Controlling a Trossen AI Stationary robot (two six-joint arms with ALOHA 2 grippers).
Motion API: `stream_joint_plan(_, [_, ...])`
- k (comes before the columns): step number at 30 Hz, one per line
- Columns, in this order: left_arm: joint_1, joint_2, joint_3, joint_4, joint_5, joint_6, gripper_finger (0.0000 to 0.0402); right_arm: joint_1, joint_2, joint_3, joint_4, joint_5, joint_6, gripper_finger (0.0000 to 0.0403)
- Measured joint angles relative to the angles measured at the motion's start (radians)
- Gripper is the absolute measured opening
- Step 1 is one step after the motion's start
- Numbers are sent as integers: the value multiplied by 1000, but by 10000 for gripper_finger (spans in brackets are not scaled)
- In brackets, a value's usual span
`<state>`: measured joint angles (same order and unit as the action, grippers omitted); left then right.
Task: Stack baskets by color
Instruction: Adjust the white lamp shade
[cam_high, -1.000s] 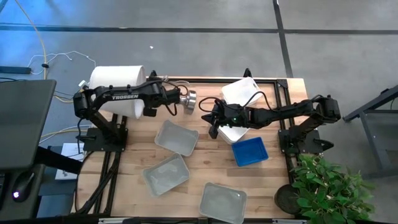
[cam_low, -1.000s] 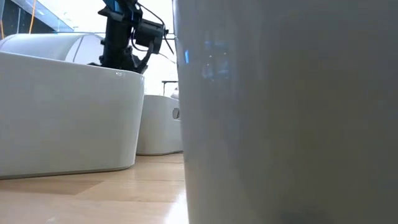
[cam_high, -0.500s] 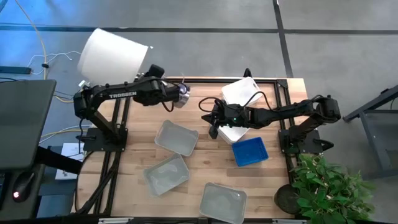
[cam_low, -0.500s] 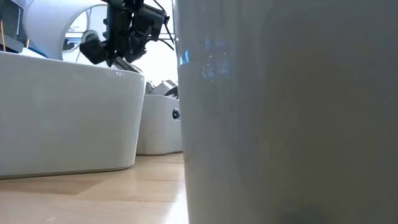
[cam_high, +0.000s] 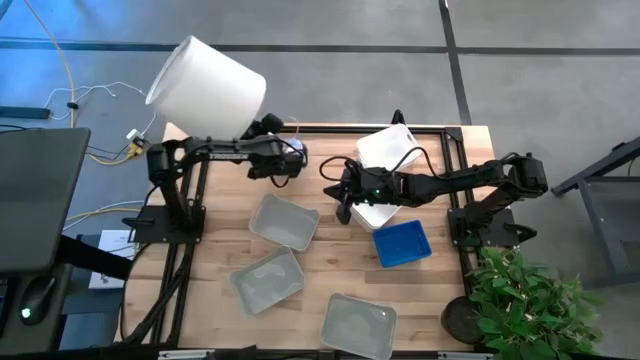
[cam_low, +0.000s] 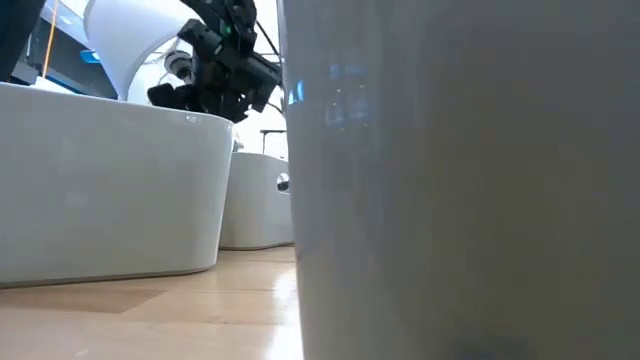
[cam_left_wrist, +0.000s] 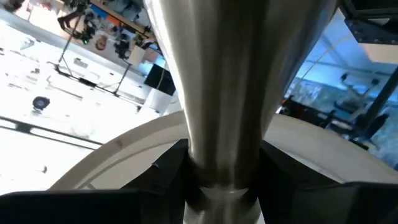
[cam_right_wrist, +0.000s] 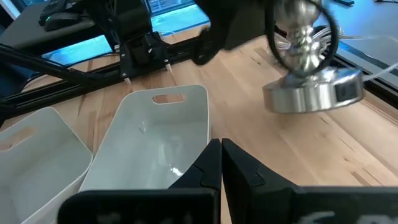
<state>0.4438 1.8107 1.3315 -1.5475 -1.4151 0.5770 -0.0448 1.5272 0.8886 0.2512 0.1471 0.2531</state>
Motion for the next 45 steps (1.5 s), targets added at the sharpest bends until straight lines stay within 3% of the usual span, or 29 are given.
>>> stream_joint_plan(10, [74, 43, -84, -3, -129, -76, 122, 16, 0, 0, 0, -7, -9, 0])
stream_joint_plan(22, [84, -67, -101, -23, -27, -16, 122, 5, 0, 0, 10, -6, -7, 0])
stream_joint_plan(29, [92, -76, -199, -23, -58, -39, 122, 23, 0, 0, 8, -6, 0, 0])
stream_joint_plan(39, [144, -223, -268, -25, -50, -28, 122, 26, 0, 0, 16, -4, 0, 0])
stream_joint_plan(45, [146, -176, -268, -23, -29, -7, 122, 26, 0, 0, 31, -2, 9, 0])
